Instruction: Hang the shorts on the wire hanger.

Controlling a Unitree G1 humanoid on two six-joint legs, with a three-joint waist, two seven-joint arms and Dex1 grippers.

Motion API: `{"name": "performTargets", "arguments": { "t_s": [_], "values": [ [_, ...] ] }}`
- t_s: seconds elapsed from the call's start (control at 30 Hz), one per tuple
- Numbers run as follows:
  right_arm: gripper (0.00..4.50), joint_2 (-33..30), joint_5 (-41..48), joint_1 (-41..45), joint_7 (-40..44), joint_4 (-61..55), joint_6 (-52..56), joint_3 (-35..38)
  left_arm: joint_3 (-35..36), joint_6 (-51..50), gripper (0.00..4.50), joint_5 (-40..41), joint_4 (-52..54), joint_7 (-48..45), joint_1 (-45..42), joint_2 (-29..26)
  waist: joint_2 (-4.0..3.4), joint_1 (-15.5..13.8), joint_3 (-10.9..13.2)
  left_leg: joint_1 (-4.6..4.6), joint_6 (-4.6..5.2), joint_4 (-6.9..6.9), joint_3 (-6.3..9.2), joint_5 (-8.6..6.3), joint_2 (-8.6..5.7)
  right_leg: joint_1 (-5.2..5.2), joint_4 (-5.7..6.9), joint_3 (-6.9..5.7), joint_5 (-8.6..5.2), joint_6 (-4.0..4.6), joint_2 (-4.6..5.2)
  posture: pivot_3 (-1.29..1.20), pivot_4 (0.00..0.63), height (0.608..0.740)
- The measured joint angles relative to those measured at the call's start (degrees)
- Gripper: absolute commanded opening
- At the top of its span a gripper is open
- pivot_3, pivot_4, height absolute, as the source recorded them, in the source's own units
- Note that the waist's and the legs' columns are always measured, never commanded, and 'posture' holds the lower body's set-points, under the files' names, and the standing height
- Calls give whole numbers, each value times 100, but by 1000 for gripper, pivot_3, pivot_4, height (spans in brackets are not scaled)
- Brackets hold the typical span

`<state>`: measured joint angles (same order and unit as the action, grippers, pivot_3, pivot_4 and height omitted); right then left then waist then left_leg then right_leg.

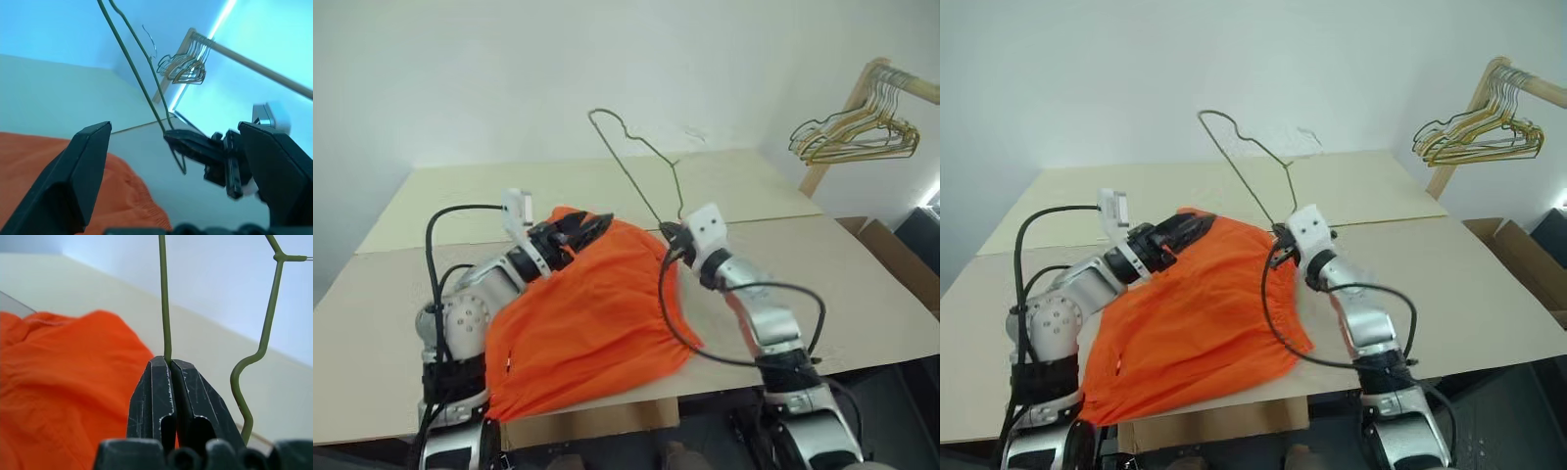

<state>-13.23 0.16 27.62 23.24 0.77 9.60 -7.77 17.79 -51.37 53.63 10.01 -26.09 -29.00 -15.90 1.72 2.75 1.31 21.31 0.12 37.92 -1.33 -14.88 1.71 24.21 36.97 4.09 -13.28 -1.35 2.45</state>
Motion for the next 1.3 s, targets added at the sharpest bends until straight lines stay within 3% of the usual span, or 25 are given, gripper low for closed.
{"name": "performTargets", "arguments": {
  "t_s": [0.2, 0.5, 0.93, 1.1, 1.3],
  "values": [
    [19, 181, -379, -235, -234, -159, -1172, -319, 512, -140, 4500, 948, -323, 387, -358, 95, 1, -6, 0, -12, -8, 0, -9, 6, 0, -13, 2, -4, 2, 2, -8, 21, 0, 740],
    [19, 285, -576, -576, -195, -258, -1576, -684, 432, -86, 4500, 1124, -324, 591, -364, 146, 1, -15, 0, -10, -12, 0, -11, 8, -3, -15, -6, -3, 3, 3, -6, 23, 0, 740],
    [0, 280, -748, -576, -234, -243, -1660, -708, 314, 133, 145, 1076, -313, 662, -336, 143, 1, -16, 0, -11, -13, 0, -11, 9, -3, -15, -6, -3, 2, 3, -7, 28, 0, 740],
    [0, 277, -833, -572, -265, -200, -1774, -713, 267, 278, 26, 907, -340, 702, -318, 101, 2, -25, 0, -12, -14, 0, -12, 9, -3, -17, -6, -4, 3, 3, -8, 28, 0, 740],
    [1837, 165, -1131, -571, -333, -11, -2013, -778, -78, 627, 0, 410, -210, 413, -174, -5, 3, -22, 0, -11, -14, 0, -15, 9, -4, -16, -9, -3, 3, 3, -7, 26, 0, 740]
  ]
}}
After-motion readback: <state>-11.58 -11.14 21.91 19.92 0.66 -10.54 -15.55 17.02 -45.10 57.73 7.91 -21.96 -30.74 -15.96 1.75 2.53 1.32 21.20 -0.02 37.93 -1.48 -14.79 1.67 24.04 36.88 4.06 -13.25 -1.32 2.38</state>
